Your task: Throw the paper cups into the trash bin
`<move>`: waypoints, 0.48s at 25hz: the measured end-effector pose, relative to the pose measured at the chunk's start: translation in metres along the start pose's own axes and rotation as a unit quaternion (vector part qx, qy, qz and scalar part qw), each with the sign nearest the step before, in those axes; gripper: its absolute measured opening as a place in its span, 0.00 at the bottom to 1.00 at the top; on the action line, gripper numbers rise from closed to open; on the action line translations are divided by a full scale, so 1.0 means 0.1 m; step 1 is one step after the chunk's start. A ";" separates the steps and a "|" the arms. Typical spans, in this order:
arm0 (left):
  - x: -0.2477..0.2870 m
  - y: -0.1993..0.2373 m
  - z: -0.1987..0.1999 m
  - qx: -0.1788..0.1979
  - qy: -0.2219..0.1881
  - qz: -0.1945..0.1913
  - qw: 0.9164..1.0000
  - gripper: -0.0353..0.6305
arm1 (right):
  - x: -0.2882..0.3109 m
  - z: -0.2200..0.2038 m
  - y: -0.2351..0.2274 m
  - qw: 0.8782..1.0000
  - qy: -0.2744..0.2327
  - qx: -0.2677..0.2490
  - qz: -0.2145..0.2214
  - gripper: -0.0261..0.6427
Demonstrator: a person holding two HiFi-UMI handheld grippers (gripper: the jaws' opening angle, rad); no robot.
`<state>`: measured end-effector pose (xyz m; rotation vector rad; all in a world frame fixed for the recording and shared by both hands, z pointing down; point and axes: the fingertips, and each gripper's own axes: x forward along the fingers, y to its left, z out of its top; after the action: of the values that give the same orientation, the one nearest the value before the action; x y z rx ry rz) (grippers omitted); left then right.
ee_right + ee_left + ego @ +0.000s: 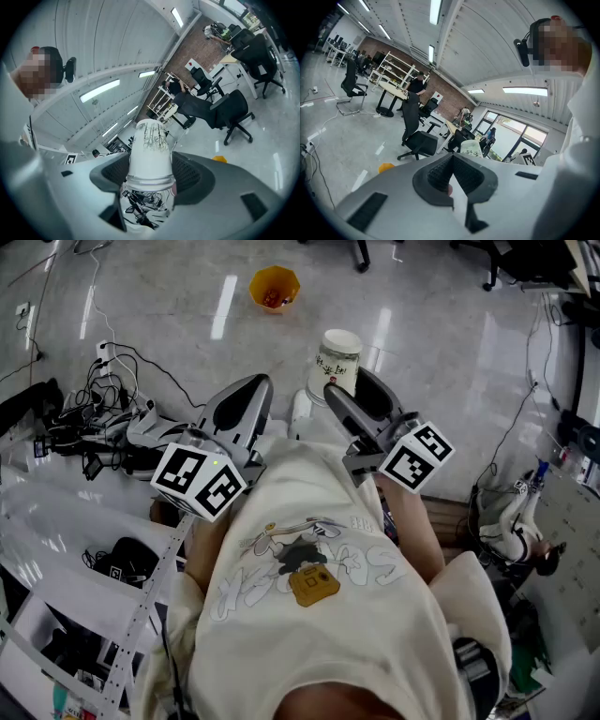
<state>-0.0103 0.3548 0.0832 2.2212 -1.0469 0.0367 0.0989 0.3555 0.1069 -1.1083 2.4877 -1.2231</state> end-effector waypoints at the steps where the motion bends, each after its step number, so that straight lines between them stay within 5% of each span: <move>1: -0.01 0.00 -0.02 -0.002 0.003 -0.003 1.000 0.06 | 0.00 -0.01 0.03 1.000 -0.002 0.005 0.003 0.48; 12: -0.10 -0.09 -0.12 -0.012 0.006 -0.007 1.000 0.06 | -0.06 -0.02 0.24 0.999 -0.015 0.037 0.033 0.48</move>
<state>-0.0080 0.3724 0.0845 2.2047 -1.0188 0.0321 0.0894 0.3703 0.0890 -1.0099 2.4158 -1.2602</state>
